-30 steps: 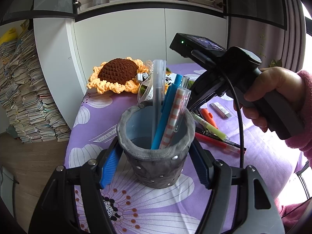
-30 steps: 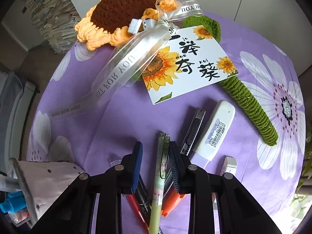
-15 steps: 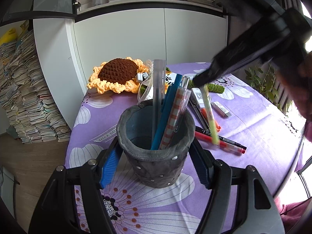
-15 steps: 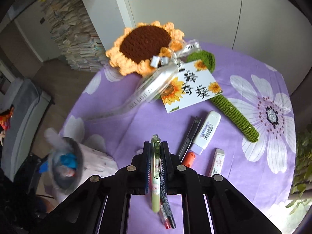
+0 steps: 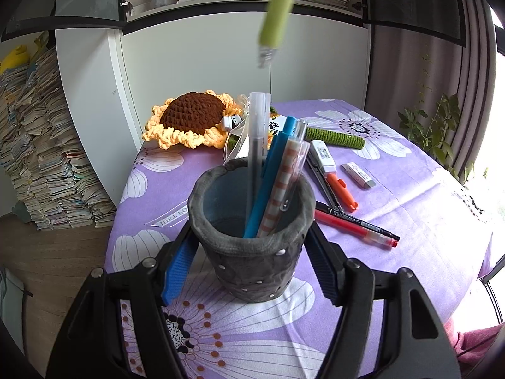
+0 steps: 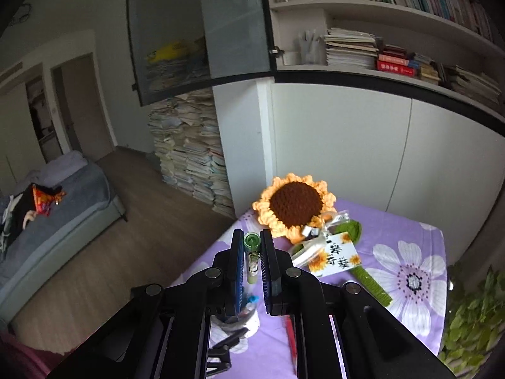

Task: Organize stationery
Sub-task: 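Lift the green highlighter with the right gripper and drop it into the grey cup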

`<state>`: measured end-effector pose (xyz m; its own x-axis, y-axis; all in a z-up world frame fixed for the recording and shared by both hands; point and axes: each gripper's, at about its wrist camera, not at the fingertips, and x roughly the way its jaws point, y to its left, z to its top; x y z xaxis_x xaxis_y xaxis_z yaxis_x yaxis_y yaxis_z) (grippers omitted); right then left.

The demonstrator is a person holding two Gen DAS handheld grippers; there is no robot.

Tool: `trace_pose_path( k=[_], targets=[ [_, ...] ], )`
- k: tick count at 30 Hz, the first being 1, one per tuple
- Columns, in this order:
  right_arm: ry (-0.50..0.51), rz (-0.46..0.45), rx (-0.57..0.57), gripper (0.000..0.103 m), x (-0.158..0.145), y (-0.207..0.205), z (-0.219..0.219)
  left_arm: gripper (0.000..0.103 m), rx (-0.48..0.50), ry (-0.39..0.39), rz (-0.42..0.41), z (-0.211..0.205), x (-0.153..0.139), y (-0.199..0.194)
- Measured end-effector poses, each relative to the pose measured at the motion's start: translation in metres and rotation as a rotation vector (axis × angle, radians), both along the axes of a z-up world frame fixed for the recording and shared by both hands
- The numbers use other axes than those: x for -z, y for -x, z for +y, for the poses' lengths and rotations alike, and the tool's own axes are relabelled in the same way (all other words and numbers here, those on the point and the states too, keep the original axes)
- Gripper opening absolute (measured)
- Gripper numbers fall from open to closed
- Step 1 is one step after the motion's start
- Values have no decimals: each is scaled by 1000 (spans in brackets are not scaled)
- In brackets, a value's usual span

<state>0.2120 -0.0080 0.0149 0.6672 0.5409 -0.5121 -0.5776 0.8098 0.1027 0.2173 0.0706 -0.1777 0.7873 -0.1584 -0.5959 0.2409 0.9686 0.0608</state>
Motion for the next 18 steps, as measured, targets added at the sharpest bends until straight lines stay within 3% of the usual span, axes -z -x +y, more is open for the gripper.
trace_pose_path(
  k=[3,12,18],
  targets=[
    [30,10,-43,11,8,0,19,68,0,6,6,1,0,0],
    [117,209,-56,11,79,-38,48,67,-7,14,8,0,1,1],
    [130,263,-73,11,95,-40,48,66,-12,22,4,0,1,1]
  ],
)
